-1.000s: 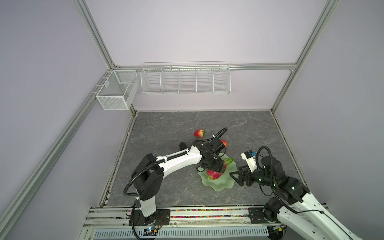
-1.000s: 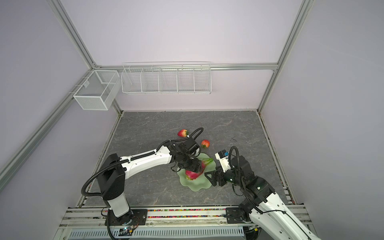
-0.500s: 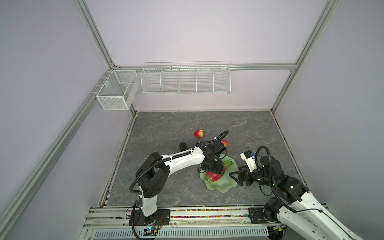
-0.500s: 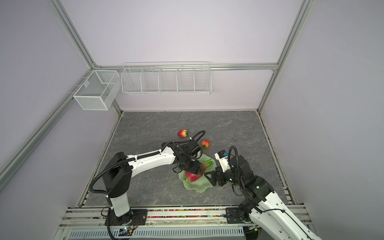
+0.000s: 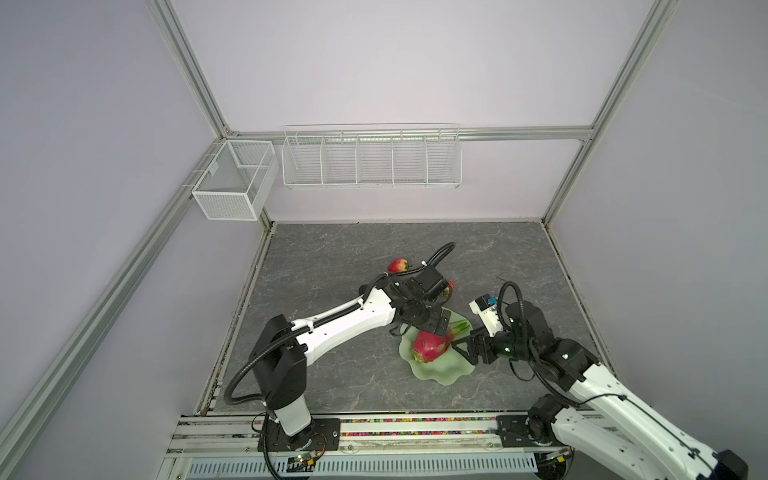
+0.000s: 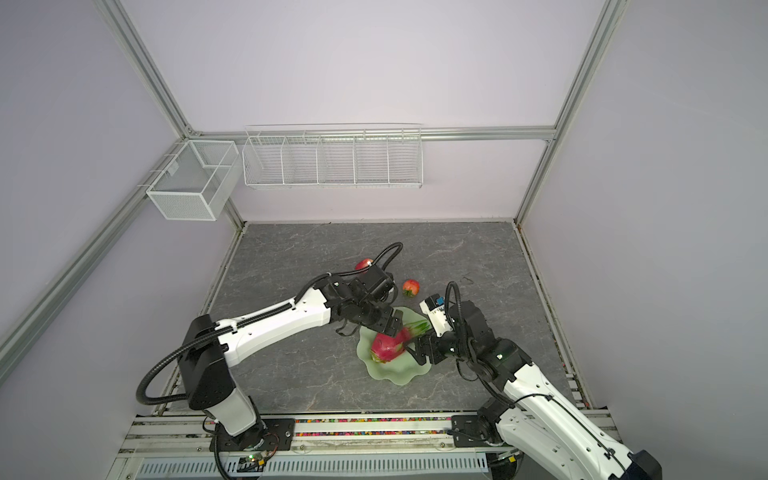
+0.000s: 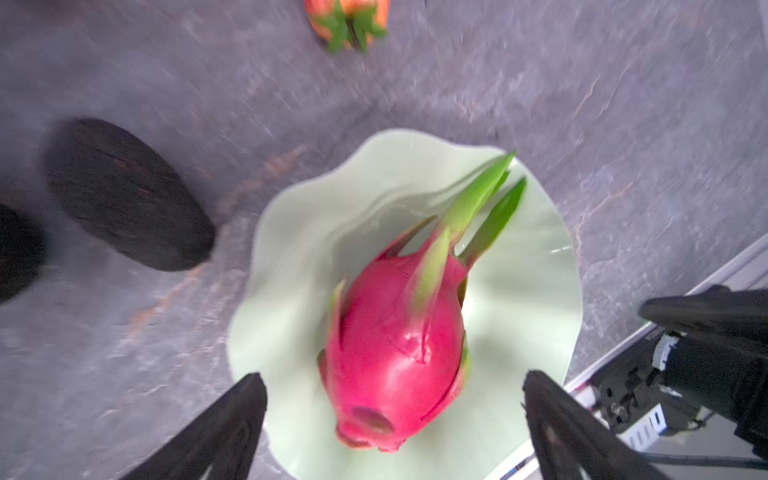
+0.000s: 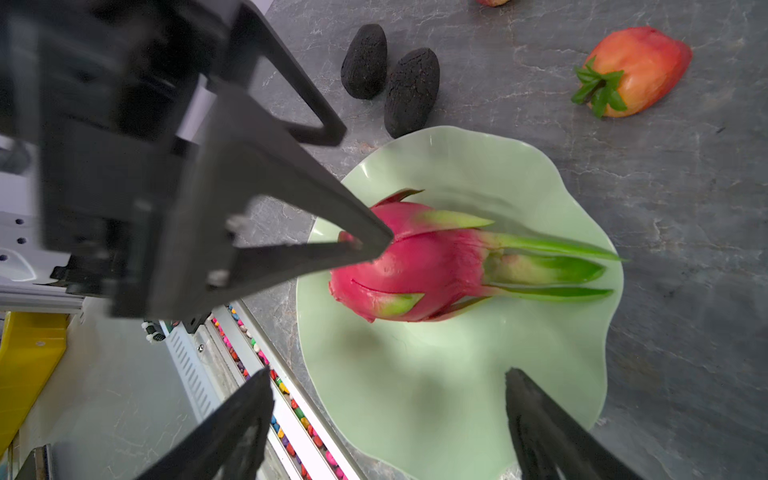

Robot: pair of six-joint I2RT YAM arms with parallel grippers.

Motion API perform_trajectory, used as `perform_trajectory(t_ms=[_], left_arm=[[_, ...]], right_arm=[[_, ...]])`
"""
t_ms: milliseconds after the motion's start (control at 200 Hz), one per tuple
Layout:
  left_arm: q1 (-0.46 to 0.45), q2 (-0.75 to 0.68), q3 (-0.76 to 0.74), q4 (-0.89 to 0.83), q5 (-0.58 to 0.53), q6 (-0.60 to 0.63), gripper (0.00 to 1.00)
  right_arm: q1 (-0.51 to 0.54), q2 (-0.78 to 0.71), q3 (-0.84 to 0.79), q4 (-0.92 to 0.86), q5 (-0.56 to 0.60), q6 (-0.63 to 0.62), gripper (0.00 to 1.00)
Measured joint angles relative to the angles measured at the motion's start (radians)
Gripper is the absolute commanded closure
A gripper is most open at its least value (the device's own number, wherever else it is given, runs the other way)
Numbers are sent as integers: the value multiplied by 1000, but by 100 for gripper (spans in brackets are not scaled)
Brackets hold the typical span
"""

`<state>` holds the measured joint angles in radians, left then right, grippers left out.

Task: Place and organize the fake fruits in the fruit bowl
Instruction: 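Move the left gripper over the two dark avocados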

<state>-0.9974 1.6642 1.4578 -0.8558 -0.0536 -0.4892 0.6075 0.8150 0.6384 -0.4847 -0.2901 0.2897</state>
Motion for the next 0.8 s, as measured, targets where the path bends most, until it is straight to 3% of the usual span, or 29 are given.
perform_trajectory(t_ms=[95,225,400,800], left_arm=[[79,-42,0,-12,-90,-5,6],[256,-8,-8,-16,-179,-10,8],[411,86,-29,-16,-196,-11,16],[496,179,-74,80,-102,-15,25]], right_arm=[[22,93,58,24,2,-27,12],[73,206,131,81,-1,-57,12],[114,341,188,157,-19,-74,12],[128,438,214,195,-49,-108,12]])
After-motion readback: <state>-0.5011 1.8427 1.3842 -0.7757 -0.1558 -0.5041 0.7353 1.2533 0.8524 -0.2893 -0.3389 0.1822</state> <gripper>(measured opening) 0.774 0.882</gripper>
